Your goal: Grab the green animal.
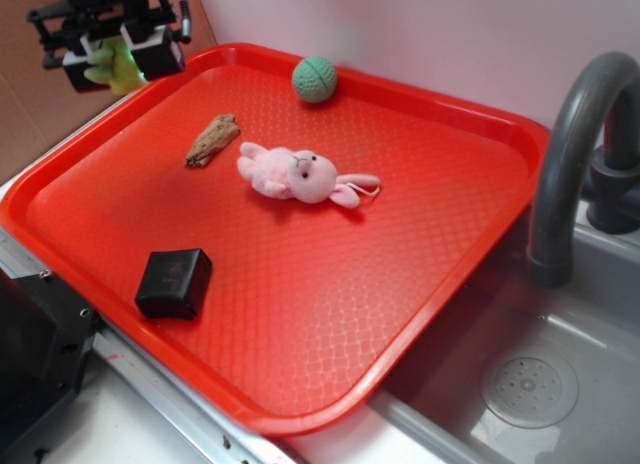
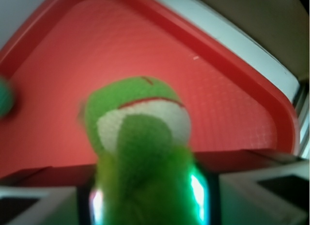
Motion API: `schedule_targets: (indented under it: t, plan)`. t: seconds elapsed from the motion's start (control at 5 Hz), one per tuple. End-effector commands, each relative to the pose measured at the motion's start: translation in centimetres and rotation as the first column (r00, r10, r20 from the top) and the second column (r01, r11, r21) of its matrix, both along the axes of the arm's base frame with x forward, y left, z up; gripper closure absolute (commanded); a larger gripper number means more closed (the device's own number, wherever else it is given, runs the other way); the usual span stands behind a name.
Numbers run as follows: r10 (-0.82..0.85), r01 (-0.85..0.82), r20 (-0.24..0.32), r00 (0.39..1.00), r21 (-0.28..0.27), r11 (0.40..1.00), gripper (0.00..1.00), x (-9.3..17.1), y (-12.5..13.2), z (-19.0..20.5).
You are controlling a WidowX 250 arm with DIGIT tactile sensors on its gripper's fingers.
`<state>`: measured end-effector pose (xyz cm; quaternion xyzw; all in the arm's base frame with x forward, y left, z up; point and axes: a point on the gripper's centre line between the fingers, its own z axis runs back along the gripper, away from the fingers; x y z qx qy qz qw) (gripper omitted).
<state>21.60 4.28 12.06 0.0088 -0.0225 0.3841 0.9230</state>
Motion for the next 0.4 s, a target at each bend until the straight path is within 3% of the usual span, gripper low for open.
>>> schedule_targets:
  t: [0.0, 0.2]
  plan:
    - [-0.24, 0.247, 0.112, 0.964, -0.051, 0.968, 1.0, -1.64, -2.53, 6.58]
    - [-0.241, 0.251, 0.116, 0.964, -0.088, 0.964, 1.0, -2.24, -2.54, 7.09]
